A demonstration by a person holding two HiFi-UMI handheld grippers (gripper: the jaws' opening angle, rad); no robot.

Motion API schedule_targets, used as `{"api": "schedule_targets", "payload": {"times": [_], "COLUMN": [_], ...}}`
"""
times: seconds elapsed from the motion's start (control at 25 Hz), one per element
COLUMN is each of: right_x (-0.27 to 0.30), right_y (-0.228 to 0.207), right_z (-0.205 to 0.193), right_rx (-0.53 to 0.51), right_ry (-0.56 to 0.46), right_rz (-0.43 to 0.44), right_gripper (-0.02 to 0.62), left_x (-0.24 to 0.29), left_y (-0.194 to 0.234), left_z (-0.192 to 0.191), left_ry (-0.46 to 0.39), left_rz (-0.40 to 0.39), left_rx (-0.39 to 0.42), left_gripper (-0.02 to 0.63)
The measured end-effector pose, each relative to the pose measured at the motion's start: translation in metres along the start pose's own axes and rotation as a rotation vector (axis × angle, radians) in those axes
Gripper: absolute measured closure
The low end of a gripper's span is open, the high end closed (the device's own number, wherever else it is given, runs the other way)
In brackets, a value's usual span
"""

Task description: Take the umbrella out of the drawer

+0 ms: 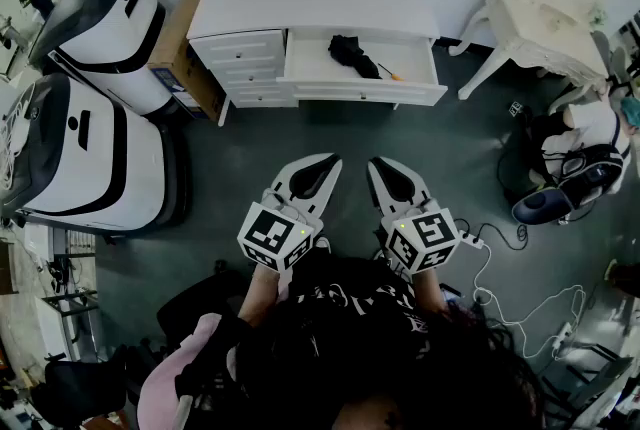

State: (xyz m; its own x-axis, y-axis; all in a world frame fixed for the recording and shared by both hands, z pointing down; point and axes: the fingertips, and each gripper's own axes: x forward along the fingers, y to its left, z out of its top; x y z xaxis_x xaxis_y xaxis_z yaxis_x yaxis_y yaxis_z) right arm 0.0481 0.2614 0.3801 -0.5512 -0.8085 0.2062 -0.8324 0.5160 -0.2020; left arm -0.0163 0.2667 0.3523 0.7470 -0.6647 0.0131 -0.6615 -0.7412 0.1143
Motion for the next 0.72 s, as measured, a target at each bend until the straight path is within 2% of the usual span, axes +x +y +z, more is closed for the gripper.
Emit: {"api": "schedule_targets", "payload": {"times": [0.72], "right_x": [0.015], "right_y": [0.042], "right_z": [-0.011], "right_rx": [0.008], "right_ry": [-0.001], "right_rz": [-0.025], "right_gripper": [0.535], "left_x": [-0.044], "left_y": [0.024], "left_z": [-0.004], "left_ry": [0.012], "left_rz": [-0.009], "left_rx": [0.001], "left_gripper": [0.592]}}
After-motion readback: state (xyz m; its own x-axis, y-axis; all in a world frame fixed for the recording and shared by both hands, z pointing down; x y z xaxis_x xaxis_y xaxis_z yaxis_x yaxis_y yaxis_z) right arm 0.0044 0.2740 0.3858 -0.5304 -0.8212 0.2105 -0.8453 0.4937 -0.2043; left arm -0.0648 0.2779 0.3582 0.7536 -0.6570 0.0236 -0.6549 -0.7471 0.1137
